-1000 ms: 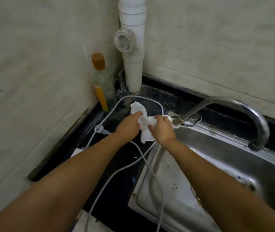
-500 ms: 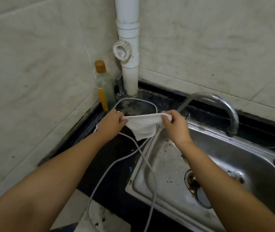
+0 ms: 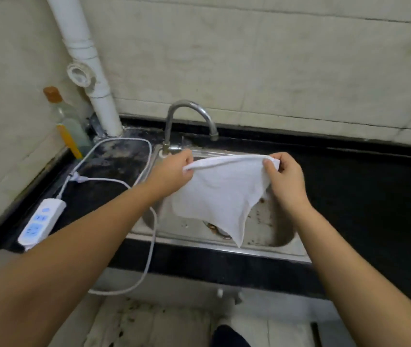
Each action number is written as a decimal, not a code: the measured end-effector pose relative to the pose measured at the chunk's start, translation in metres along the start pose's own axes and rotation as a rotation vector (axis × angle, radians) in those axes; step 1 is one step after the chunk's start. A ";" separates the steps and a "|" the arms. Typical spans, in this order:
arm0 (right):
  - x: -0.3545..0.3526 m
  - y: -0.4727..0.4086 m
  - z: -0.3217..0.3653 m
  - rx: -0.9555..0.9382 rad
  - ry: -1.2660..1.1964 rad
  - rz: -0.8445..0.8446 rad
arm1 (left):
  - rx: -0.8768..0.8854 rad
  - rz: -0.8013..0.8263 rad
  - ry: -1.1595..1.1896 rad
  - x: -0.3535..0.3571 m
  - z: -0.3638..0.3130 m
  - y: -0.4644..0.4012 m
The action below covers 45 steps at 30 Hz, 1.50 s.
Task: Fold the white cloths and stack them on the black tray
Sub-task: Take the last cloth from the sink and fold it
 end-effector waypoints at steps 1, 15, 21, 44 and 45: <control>-0.025 0.000 -0.011 0.012 0.012 -0.034 | 0.021 0.046 0.034 0.014 -0.024 -0.007; -0.354 -0.076 -0.184 0.164 0.083 -0.233 | 0.045 0.127 0.663 0.200 -0.313 -0.121; -0.396 -0.041 -0.272 0.318 0.131 0.068 | -0.003 0.422 0.578 0.304 -0.316 -0.089; -0.323 -0.065 -0.382 0.469 0.804 0.216 | -0.218 0.190 -0.069 0.403 -0.276 -0.103; -0.319 -0.065 -0.379 0.411 0.876 0.210 | -0.233 0.162 -0.083 0.404 -0.273 -0.098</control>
Point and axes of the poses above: each hand's wrist, its own y-axis away from the middle knuckle, its own x-axis out of the palm, z = x × y, the point moved 4 cm from there along -y, towards the middle knuckle, and after that the axes turned 3 degrees about y, right-handed, at the moved point
